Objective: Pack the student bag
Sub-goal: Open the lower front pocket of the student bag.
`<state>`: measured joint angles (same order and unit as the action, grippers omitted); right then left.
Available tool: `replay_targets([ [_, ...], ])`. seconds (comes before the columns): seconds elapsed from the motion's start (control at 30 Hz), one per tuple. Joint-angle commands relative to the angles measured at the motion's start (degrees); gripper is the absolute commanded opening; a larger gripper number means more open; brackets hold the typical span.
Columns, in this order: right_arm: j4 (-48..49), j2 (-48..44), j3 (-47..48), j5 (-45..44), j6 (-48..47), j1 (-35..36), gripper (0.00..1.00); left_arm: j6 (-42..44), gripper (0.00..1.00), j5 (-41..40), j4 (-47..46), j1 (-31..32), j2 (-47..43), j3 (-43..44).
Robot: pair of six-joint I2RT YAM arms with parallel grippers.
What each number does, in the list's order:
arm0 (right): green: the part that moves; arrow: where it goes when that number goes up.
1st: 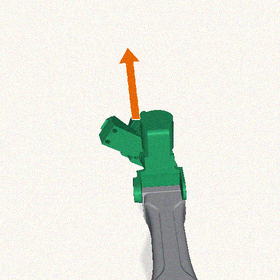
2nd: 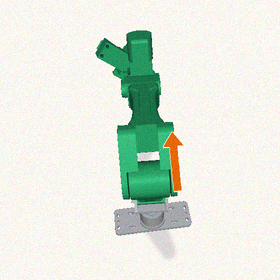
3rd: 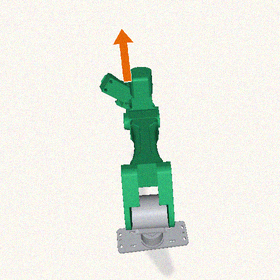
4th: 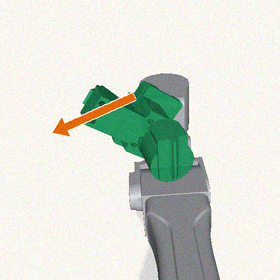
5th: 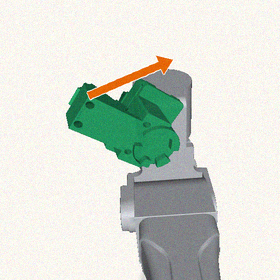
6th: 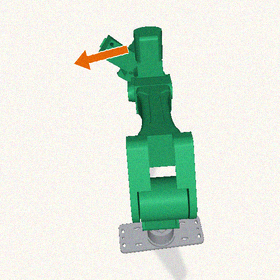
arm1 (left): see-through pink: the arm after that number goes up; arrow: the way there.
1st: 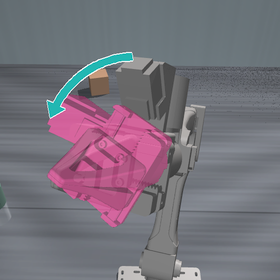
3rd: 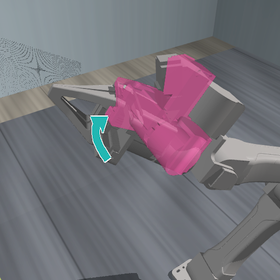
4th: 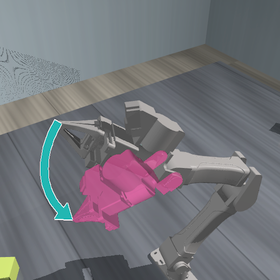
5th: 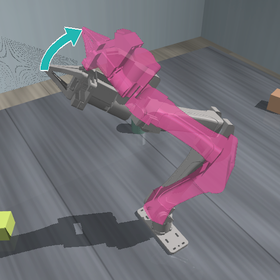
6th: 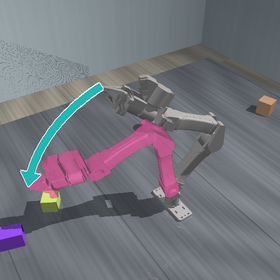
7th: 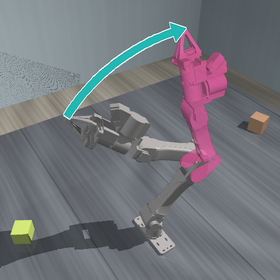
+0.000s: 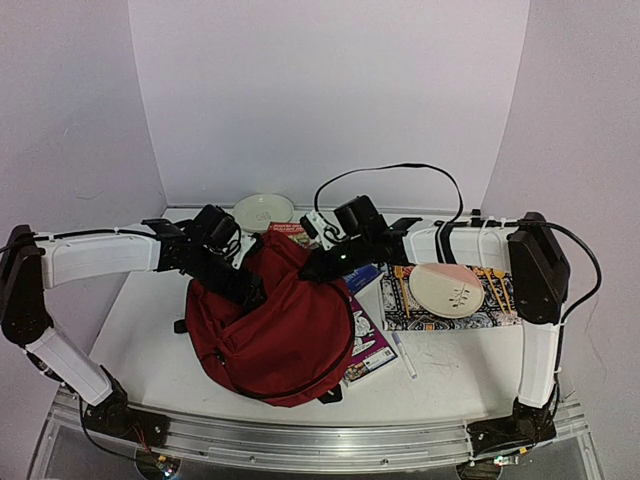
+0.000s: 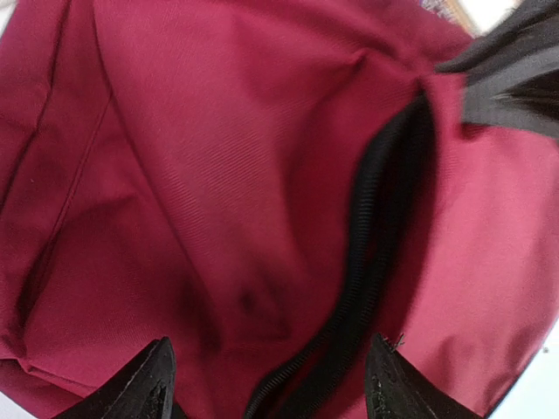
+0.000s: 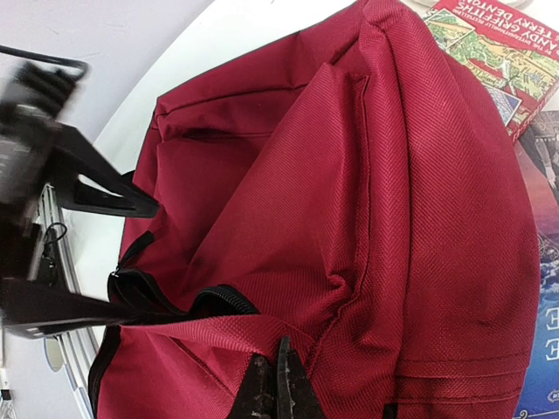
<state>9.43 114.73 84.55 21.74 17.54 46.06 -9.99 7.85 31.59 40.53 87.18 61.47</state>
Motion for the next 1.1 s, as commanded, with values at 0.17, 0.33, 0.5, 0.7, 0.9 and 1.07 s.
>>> replay_targets([
  [0.17, 3.2, -3.1, 0.4, 1.3, -0.1, 0.2, 0.00, 2.3, 0.77, 1.2, 0.0, -0.1, 1.0, 0.0],
  [0.33, 3.2, -3.1, 0.5, 1.4, 0.0, 0.2, 0.00, 2.5, 0.77, -0.5, 0.1, -0.1, 2.1, 0.2],
  [0.5, 3.3, -3.6, -0.3, 0.8, 0.8, 0.3, 0.07, 0.2, 0.61, 4.6, -0.1, 0.8, 0.7, 0.9],
  [0.7, 3.4, -4.2, -0.9, -1.6, 3.1, 0.7, 0.23, -3.6, 0.43, 5.2, -1.7, 5.9, -0.1, -0.6],
  [0.9, 3.4, -5.2, -2.2, -5.1, 8.2, 1.4, 0.38, -7.4, 0.33, 4.5, -4.2, 9.0, -0.8, -2.1],
  [1.07, 3.1, -5.9, -3.2, -7.9, 12.7, 2.3, 0.52, -10.0, 0.31, 6.7, -10.1, 9.8, -0.1, -5.5],
])
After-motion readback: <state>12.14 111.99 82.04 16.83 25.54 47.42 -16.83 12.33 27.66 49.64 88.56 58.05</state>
